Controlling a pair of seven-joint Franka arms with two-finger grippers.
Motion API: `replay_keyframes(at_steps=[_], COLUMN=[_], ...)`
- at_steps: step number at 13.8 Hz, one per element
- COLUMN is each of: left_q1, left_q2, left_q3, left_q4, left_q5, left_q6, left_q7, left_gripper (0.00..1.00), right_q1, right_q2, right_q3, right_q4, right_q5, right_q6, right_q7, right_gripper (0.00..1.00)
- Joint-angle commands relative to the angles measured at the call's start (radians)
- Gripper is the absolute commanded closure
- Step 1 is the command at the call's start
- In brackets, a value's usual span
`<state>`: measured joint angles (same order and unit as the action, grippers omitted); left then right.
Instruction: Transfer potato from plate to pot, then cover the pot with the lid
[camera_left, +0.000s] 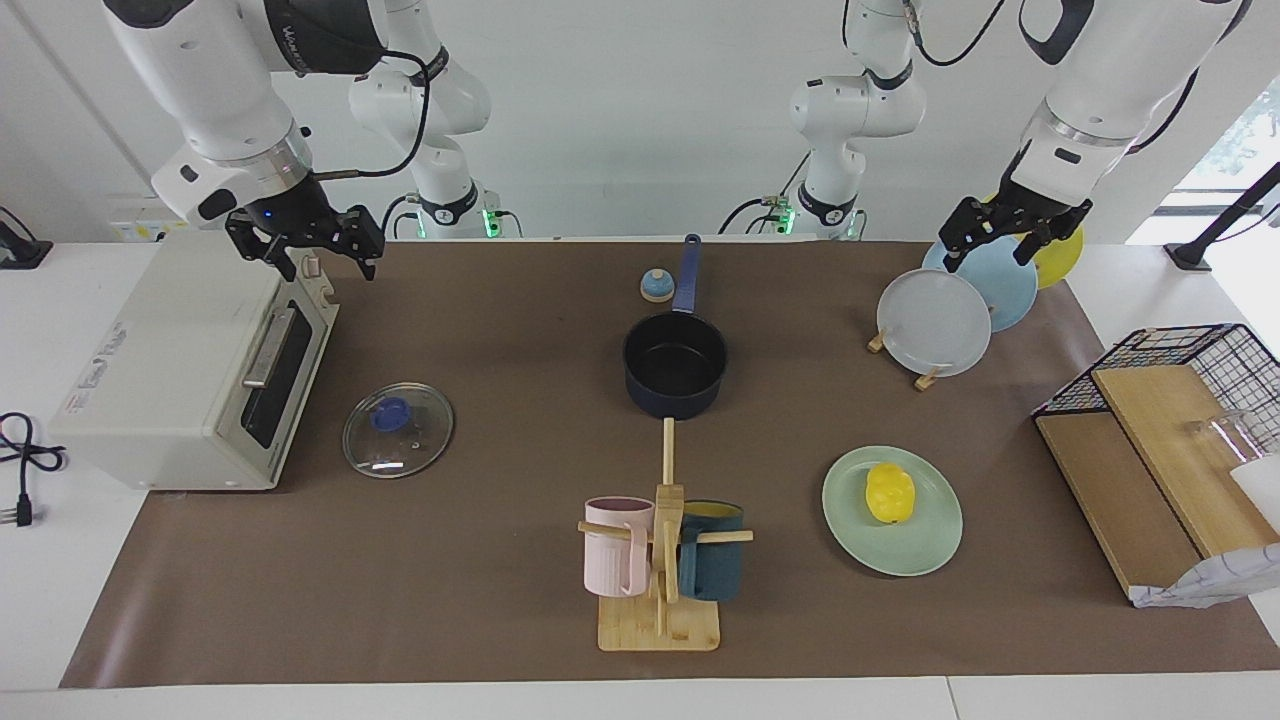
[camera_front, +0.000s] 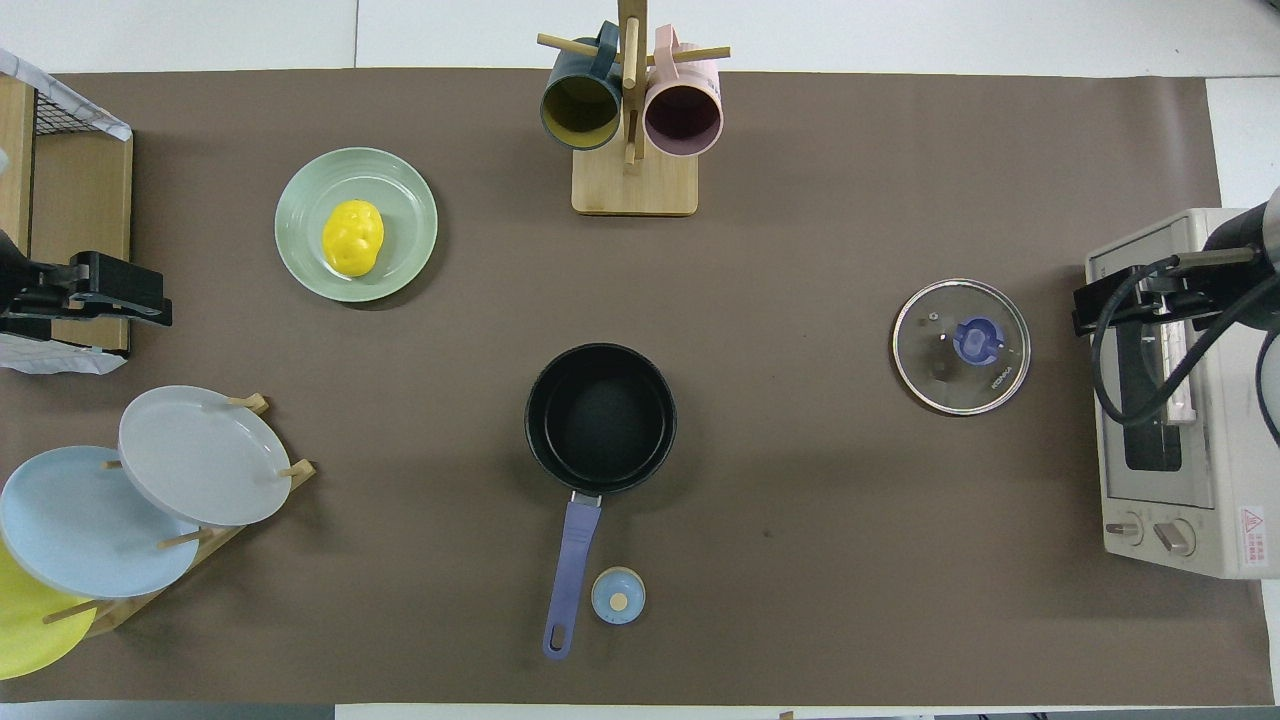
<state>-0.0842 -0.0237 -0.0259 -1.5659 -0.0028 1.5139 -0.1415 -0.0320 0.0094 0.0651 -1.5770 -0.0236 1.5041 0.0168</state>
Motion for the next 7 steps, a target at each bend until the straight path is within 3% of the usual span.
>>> replay_keyframes(at_steps=[1,5,7], left_q1=[0.015,0.004,0.003], left_q2=[-0.027,-0.030,-0.033], left_q3=[-0.009,-0.014,-0.014], left_q4=[-0.029,-0.040,-0.055], left_q5=[-0.013,-0.013,-0.014], left_q6=[-0.011,0.008,0.084], left_q7=[0.025,0.023,0.013], left_gripper=[0.00,0.00,0.00], right_q1=[-0.009,-0.006,-0.012], right_q2=[-0.011,-0.011,-0.011], right_q3=[0.007,0.007,0.007], right_q4=[-0.008,-0.008,-0.009], right_q5=[0.013,0.013,0.014], right_q6=[0.005,0.012,0.012], right_q7=[0.020,0.022,0.023], right_gripper=[0.00,0.00,0.00])
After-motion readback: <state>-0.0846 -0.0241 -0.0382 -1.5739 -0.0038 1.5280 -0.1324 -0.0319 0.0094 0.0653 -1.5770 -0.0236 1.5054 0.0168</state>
